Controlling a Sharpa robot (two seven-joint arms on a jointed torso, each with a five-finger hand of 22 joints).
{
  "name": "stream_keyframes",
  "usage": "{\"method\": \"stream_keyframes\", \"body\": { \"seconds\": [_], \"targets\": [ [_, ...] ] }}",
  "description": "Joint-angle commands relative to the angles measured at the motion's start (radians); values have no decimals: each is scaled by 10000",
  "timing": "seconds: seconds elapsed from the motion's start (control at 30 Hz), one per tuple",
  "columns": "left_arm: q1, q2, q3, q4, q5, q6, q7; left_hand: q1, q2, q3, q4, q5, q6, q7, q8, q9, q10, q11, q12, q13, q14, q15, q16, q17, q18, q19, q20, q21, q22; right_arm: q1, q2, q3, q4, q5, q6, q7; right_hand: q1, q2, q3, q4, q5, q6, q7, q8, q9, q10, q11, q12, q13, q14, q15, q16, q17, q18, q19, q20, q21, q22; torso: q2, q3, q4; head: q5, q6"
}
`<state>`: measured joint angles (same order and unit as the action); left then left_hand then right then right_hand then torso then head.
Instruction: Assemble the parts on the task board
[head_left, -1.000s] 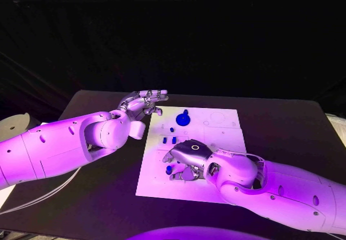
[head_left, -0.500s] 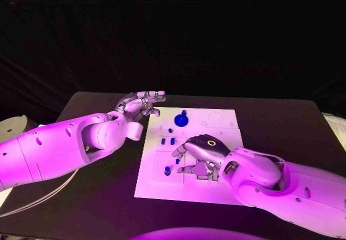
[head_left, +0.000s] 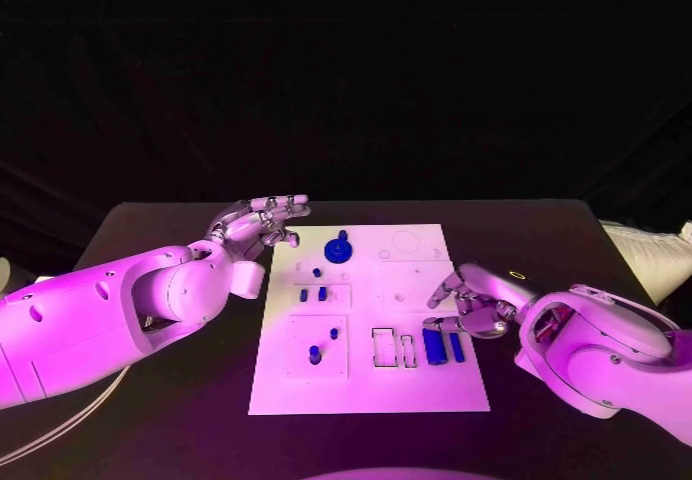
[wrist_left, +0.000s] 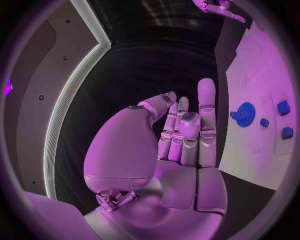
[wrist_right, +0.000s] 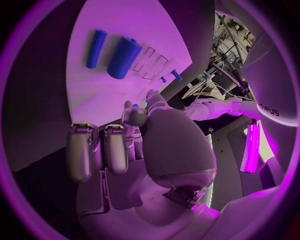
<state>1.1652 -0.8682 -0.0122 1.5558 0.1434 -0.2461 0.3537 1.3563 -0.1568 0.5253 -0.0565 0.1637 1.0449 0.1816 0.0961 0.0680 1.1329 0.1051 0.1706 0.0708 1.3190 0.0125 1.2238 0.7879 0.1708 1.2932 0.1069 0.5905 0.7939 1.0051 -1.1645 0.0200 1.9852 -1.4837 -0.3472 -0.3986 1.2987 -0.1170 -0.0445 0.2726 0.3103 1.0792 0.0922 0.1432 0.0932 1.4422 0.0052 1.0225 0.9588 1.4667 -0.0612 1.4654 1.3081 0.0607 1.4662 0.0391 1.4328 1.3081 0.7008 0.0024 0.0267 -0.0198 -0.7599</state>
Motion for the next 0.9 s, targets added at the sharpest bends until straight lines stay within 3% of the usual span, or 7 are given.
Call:
{"method": "stream_keyframes", "body": {
  "seconds": [0.03,0.17,0.37,0.53,0.9],
  "targets": [
    [4,1,-6,62,31,178,35,5,122,-51,-1,-36,-41,14,6,-10,-62,13,66,-13,-88,16,-40,-11,102,-52,0,-45,-13,-93,-169,-25,171,592,-26,-1410,-167,263,-292,109,62,-49,21,130,84,-96,46,1416,1685,778,-14,169,1007,-166,303,13,122,736,-7,-9,-130,-40,17],
    [4,8,-20,72,31,195,31,5,122,-51,-1,-36,-41,14,6,-10,-62,13,66,-13,-88,16,-40,-11,102,-52,0,-45,-13,-155,-268,-52,228,423,72,-1673,-205,435,-572,135,70,-114,25,247,180,-92,70,1994,2452,790,9,252,1128,-171,315,27,153,784,-19,-9,-143,-62,20],
    [3,10,-37,66,31,209,28,-18,132,-81,-1,-39,-42,13,8,-8,-81,15,91,-13,-100,20,-41,-41,102,-57,6,-49,-18,-289,-165,-75,193,29,326,-1831,-237,555,-786,151,37,-112,20,368,288,12,61,2439,3024,802,7,313,1220,-181,330,37,185,834,-9,-6,-98,-23,2],
    [3,-11,-53,62,31,208,28,-18,132,-81,-1,-39,-42,13,8,-8,-81,15,91,-13,-100,20,-41,-41,102,-57,6,-49,-18,-401,10,-79,107,-205,496,-1862,-262,576,-880,154,25,-86,5,431,347,49,51,2577,3204,806,1,332,1249,-184,336,35,196,852,-4,-10,-134,30,-22],
    [3,-22,-63,63,31,217,16,-18,132,-81,-1,-39,-42,13,8,-8,-81,15,91,-13,-100,20,-41,-41,102,-57,6,-49,-18,-600,374,-81,-65,-653,703,-1862,-285,594,-984,153,3,-48,-18,510,425,102,34,2741,3413,821,-9,387,1346,-204,368,28,254,940,-3,-18,-134,70,-45]
  ]
}}
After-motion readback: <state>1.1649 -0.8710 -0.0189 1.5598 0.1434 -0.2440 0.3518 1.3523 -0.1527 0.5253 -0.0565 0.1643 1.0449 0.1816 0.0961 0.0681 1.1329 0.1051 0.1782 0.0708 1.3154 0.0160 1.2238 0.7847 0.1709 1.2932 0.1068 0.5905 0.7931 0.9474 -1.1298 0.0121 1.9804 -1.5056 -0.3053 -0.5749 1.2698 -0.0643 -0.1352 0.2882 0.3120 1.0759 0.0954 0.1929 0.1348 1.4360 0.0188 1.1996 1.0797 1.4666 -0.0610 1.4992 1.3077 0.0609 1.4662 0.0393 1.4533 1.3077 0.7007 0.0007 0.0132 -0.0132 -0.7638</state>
